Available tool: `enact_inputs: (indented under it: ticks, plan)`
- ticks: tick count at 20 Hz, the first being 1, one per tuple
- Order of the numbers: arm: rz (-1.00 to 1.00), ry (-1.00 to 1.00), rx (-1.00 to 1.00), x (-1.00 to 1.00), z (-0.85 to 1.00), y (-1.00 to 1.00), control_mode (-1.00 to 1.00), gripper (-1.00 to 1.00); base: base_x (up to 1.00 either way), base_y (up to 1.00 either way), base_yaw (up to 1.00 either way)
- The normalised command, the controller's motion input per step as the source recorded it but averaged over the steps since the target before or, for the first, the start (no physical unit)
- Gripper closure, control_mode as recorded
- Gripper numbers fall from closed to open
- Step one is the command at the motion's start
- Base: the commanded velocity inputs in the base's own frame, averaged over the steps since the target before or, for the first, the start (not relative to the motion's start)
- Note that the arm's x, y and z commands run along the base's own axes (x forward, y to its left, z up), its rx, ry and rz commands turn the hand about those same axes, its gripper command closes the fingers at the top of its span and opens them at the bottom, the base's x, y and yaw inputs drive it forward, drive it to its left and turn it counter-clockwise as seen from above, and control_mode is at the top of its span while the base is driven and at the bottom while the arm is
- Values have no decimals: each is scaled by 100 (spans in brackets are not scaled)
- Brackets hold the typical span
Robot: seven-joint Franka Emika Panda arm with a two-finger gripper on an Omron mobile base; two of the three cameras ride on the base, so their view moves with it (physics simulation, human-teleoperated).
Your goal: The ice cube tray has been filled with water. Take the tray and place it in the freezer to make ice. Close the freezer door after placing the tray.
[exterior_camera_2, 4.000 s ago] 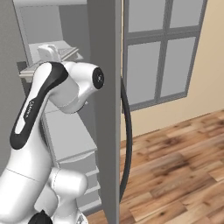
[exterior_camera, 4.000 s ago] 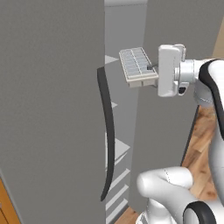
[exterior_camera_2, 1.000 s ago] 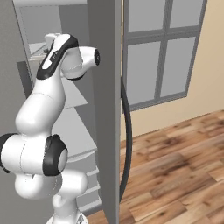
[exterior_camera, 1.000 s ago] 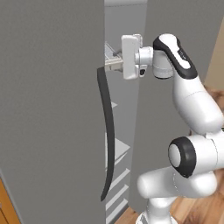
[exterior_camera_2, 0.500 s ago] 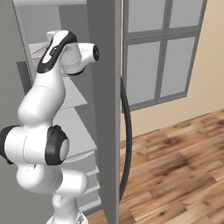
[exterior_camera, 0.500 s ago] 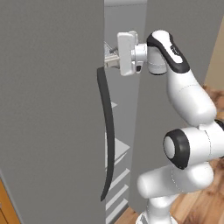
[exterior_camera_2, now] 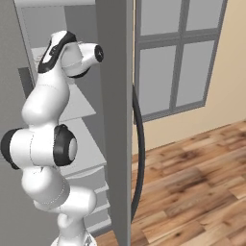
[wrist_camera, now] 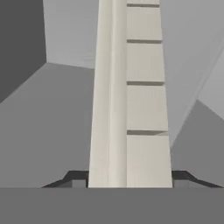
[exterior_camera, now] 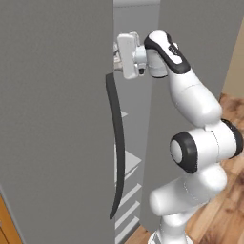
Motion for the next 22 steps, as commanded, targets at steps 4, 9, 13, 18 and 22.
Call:
enact_inputs:
  ticks: [4, 9, 13, 18, 22]
  plan:
    - [-9, 3, -7, 71, 0, 18, -100, 100, 0, 0, 0]
    - [-6, 4, -3, 61, 0, 1, -100, 100, 0, 0, 0]
    - [-2, 4, 0, 44, 0, 0, -100, -100, 0, 0, 0]
    - [0, 1, 0, 4, 0, -15, -100, -100, 0, 0, 0]
    - [0, 0, 0, 0, 0, -42, -100, -100, 0, 0, 0]
